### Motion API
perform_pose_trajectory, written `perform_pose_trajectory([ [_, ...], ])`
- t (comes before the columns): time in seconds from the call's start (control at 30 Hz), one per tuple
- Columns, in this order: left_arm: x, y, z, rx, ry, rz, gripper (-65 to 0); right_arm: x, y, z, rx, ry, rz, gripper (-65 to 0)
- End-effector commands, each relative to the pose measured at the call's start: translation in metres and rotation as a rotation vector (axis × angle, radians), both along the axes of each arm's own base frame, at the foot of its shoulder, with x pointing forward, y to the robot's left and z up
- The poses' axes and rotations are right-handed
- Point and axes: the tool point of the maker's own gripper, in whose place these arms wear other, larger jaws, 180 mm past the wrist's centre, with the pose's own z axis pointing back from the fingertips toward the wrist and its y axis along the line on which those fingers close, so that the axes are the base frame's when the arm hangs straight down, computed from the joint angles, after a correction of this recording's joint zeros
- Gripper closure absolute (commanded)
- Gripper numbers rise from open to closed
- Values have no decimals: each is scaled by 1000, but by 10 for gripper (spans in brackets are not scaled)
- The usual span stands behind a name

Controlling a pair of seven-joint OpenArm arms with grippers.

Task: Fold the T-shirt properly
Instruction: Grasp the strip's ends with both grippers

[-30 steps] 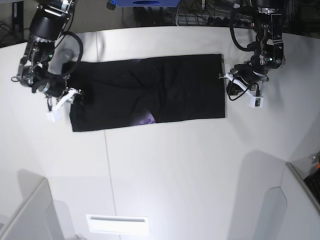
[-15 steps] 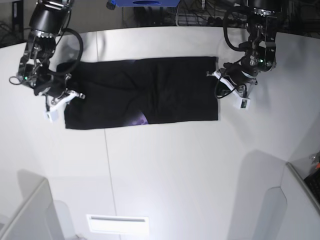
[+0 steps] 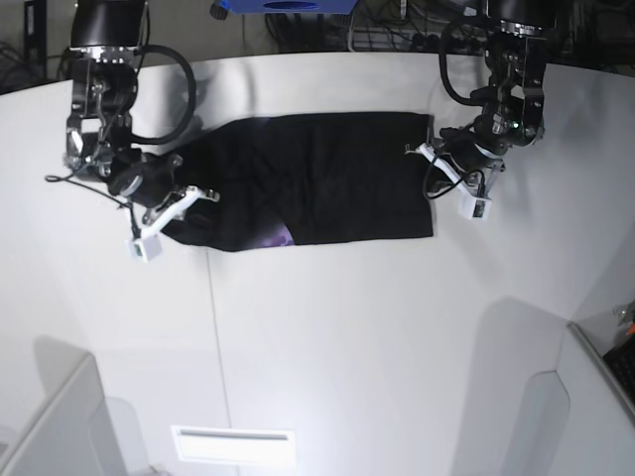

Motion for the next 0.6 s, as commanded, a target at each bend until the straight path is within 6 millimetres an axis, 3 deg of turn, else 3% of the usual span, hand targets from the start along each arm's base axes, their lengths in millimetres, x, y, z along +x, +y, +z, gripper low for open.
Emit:
perform_pose_trajectory([
  [0.0, -7, 7, -6, 40, 42, -11, 0, 9, 5, 17, 13, -55, 7, 0],
  [0.57, -8, 8, -6, 42, 44, -11, 0, -15, 88, 48, 79, -60, 143, 0],
])
